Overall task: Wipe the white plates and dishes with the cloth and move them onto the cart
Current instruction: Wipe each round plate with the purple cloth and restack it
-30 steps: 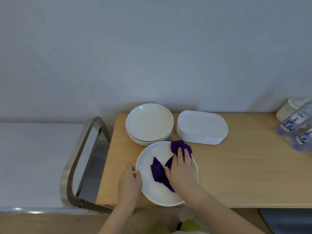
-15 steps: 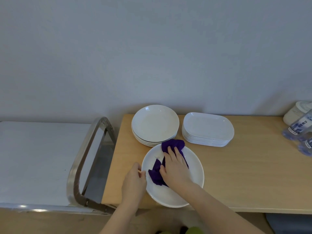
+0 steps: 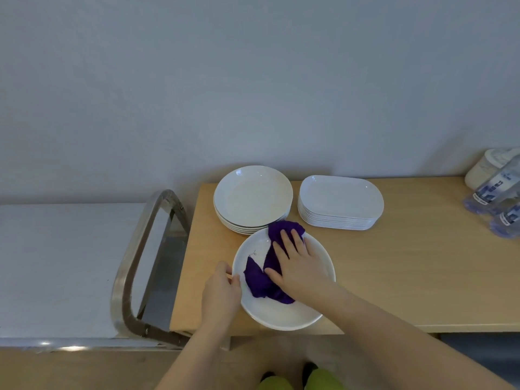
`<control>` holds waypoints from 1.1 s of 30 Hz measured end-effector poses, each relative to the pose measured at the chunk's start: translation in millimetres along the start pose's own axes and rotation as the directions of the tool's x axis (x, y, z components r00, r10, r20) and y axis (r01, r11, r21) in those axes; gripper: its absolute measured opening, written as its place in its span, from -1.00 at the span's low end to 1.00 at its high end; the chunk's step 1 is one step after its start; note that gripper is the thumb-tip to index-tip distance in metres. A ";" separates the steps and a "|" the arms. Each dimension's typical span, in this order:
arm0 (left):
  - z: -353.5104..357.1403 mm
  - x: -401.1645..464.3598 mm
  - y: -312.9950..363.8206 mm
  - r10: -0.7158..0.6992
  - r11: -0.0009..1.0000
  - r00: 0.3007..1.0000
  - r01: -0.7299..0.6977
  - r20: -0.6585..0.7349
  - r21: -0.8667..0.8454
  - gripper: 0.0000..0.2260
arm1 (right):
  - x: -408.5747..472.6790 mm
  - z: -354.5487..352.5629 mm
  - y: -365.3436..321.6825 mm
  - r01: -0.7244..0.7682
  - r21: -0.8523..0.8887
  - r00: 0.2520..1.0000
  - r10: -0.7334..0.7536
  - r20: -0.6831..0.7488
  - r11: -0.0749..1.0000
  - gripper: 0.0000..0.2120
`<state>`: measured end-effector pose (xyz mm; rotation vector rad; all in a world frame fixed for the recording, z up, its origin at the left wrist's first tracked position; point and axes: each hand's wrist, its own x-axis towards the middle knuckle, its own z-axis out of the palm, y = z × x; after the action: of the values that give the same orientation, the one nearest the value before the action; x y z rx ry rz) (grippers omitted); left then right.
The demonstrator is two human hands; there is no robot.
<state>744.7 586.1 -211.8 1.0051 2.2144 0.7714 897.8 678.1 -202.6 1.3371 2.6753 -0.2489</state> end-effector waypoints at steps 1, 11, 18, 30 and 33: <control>0.2 0.9 -0.1 -0.015 1.000 1.000 0.015 0.003 -0.008 -0.93 | -2.9 0.6 7.7 -0.012 -0.039 1.000 0.012 -0.003 0.999 -0.34; 5.5 1.5 -2.0 -0.075 0.996 0.996 0.072 -0.043 -0.051 -0.91 | -70.6 -0.9 32.9 -0.027 -0.154 1.000 0.027 -0.007 0.988 -0.36; 0.8 -1.4 1.4 -0.083 0.989 0.996 0.081 -0.012 -0.128 -0.94 | -80.8 5.5 0.5 -0.116 -0.108 0.987 0.126 0.096 0.987 -0.26; -7.0 -1.9 4.3 -0.065 0.987 0.997 0.070 0.040 -0.146 -0.93 | -54.7 6.6 -81.4 -0.189 0.098 0.982 0.187 0.030 0.977 -0.40; -8.0 -1.1 3.3 -0.052 0.990 0.998 0.056 0.035 -0.133 -0.91 | -51.8 7.3 -80.5 -0.131 0.120 0.991 0.130 0.019 0.984 -0.42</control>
<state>741.2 585.0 -203.8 0.8825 2.1234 0.8615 864.4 588.6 -192.7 1.5341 2.5873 -0.4076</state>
